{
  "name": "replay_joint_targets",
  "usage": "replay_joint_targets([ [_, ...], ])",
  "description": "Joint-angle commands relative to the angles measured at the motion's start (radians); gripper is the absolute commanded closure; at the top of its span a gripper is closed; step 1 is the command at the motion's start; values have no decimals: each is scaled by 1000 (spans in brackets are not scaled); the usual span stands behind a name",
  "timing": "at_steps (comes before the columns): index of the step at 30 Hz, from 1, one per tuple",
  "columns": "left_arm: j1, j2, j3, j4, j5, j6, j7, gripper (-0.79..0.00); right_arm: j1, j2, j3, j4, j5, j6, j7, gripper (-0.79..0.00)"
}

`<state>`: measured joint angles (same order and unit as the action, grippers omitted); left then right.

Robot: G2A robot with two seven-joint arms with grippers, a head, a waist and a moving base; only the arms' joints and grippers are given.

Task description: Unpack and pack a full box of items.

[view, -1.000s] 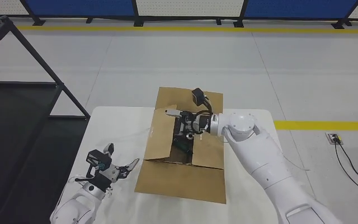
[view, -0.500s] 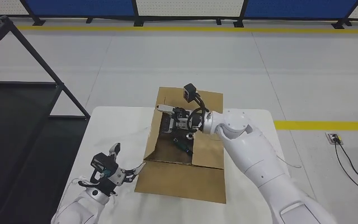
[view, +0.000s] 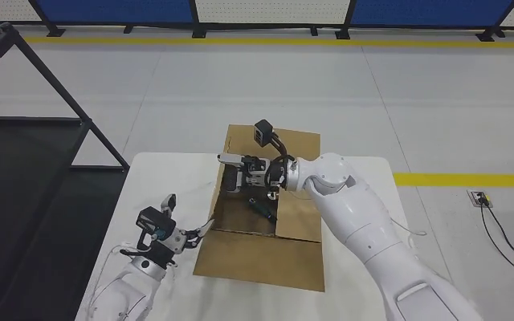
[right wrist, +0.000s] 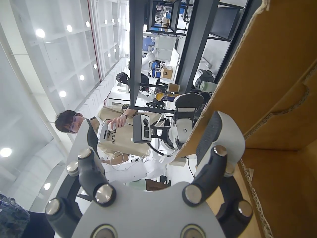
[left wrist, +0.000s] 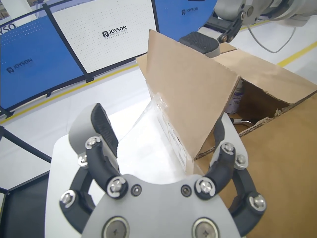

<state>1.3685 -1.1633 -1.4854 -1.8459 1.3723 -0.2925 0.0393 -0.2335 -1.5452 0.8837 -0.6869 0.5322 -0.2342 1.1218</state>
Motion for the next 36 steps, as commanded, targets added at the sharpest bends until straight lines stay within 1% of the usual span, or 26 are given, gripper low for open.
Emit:
replay_joint_targets([
  [1, 5, 0, -7, -5, -11, 9, 6, -785, 4, -2, 1, 13, 0, -5, 6, -785],
  [10, 40, 1, -62, -42, -67, 30, 11, -785, 18, -3, 14, 61, -14, -25, 20, -785],
  [16, 60, -1, -85, -49, -128, 45, -3, -785, 11, 13, 57, 88, -15, -56, 15, -785],
  [20, 68, -2, -91, -37, -136, 65, -18, -785, -4, 32, 87, 86, -31, -73, 22, -785],
  [27, 78, -4, -108, -15, -162, 110, -43, -785, -41, 59, 138, 55, -39, -75, 21, -785],
  [36, 76, -7, -107, 19, -148, 138, -44, -785, -75, 79, 172, 4, -54, -53, 17, -785],
])
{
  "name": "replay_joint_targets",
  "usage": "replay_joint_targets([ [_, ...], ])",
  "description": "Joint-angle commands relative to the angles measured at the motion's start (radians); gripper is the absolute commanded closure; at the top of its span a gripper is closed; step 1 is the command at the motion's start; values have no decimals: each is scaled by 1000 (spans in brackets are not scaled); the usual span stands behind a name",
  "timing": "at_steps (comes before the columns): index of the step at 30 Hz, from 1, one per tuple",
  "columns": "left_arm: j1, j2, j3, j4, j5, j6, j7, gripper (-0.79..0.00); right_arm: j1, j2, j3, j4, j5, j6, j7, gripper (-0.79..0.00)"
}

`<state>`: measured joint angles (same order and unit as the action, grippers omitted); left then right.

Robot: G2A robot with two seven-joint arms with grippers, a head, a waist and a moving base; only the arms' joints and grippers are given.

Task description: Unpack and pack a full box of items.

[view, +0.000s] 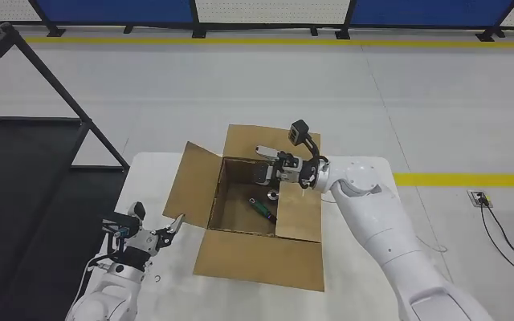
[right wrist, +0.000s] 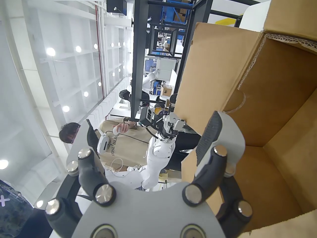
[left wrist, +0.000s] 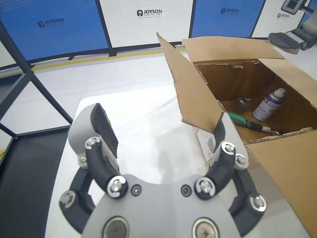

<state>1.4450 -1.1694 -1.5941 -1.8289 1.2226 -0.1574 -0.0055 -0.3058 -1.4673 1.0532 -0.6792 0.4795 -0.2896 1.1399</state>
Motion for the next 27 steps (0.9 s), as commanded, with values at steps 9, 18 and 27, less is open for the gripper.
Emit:
replay_joint_targets([
  [9, -17, -4, 14, 41, 17, 34, -3, -785, -16, 7, 11, -28, -8, 17, -7, -785],
  [18, -37, -7, 28, 73, 29, 37, -19, -785, -28, 12, 18, -43, -13, 19, -10, -785],
  [27, -24, -8, 14, 40, 17, 32, 0, -785, -33, 13, 18, -48, -15, 27, -16, -785],
])
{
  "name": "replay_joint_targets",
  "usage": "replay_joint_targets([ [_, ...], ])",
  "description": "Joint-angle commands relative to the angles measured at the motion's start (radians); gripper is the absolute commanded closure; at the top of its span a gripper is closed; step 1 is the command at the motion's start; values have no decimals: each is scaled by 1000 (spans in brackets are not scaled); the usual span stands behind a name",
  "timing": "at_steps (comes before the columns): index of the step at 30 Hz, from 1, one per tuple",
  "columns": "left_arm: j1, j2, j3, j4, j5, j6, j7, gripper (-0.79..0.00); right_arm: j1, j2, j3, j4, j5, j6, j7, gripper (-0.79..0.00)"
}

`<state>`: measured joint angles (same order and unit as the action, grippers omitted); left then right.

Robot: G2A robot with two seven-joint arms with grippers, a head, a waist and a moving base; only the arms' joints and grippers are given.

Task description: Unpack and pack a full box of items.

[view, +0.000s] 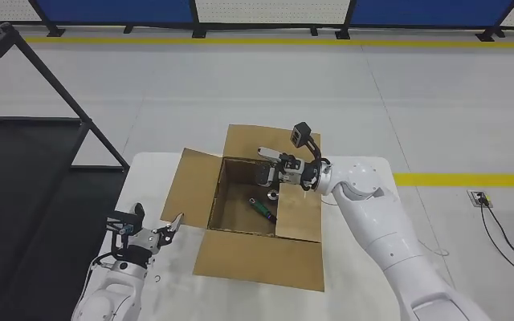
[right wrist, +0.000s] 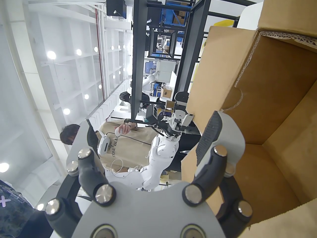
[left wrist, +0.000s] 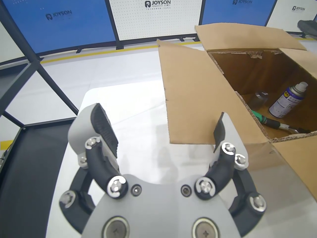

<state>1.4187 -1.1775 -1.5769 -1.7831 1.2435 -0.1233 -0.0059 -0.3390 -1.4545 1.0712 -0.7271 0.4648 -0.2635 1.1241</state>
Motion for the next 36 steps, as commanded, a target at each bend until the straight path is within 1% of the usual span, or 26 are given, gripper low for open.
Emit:
replay_joint_targets([
  [1, 5, 0, -6, -9, -5, -3, -1, -785, 0, 0, -1, -2, -1, 1, 0, -785],
  [14, -24, -3, 4, 34, -1, -2, -18, -785, 1, 3, 2, -6, -5, 4, 1, -785],
  [33, -37, -5, 8, 35, 8, -9, -38, -785, 7, 4, 2, 5, -6, 3, 13, -785],
  [36, -32, -5, 8, 23, 9, -11, -29, -785, 7, 4, 0, 8, -6, 4, 13, -785],
])
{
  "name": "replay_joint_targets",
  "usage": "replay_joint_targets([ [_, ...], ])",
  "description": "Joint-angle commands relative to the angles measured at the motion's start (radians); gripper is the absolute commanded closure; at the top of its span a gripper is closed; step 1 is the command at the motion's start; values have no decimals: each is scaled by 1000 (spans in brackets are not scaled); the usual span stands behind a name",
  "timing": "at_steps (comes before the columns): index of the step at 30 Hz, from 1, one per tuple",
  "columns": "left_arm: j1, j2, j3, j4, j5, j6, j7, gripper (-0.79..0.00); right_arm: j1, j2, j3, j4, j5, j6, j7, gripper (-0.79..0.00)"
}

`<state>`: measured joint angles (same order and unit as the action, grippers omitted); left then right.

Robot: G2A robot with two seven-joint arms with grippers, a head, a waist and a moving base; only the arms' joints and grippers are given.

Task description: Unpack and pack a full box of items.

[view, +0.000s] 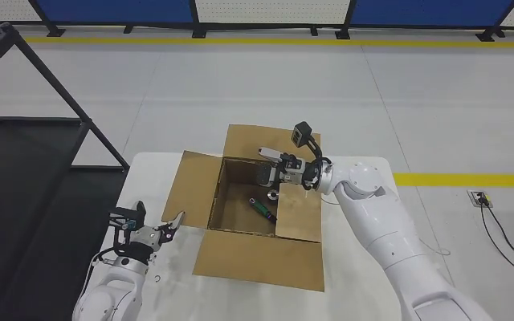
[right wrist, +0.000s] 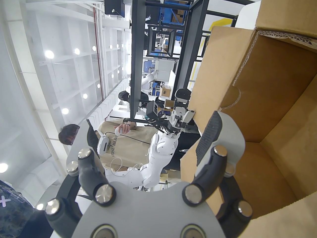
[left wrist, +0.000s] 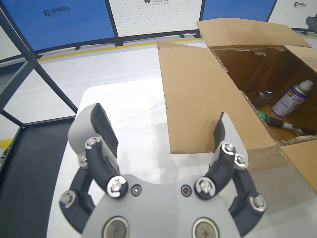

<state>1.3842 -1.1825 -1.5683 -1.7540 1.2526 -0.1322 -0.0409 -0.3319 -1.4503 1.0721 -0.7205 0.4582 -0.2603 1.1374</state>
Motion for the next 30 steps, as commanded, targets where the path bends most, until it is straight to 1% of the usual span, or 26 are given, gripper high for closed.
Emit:
replay_joint_targets([
  [1, 7, 0, -3, -12, 0, -3, 10, -785, 0, 0, -1, 3, 1, 3, -2, -785],
  [8, 42, 0, -25, -73, -1, 1, 33, -785, 3, -2, -6, 5, -1, 7, -4, -785],
  [15, 94, 1, -55, -154, -3, -1, 61, -785, 5, -9, -22, -4, -3, 16, -10, -785],
  [17, 107, 1, -66, -173, -6, 1, 69, -785, 4, -14, -26, -9, 9, 14, -34, -785],
  [20, 122, 1, -81, -193, -25, -1, 77, -785, 10, -26, -48, -21, -4, 33, -111, -785],
  [21, 125, 1, -86, -195, -30, -4, 76, -785, 11, -30, -54, -24, -3, 40, -126, -785],
  [24, 118, 1, -92, -188, -31, -2, 69, -785, 11, -30, -54, -24, -3, 40, -126, -785],
  [28, 86, 0, -87, -150, -35, 3, 50, -785, 11, -30, -54, -24, -3, 40, -126, -785],
  [30, 77, -1, -81, -146, -48, -9, 53, -785, 11, -30, -54, -24, -3, 40, -126, -785],
])
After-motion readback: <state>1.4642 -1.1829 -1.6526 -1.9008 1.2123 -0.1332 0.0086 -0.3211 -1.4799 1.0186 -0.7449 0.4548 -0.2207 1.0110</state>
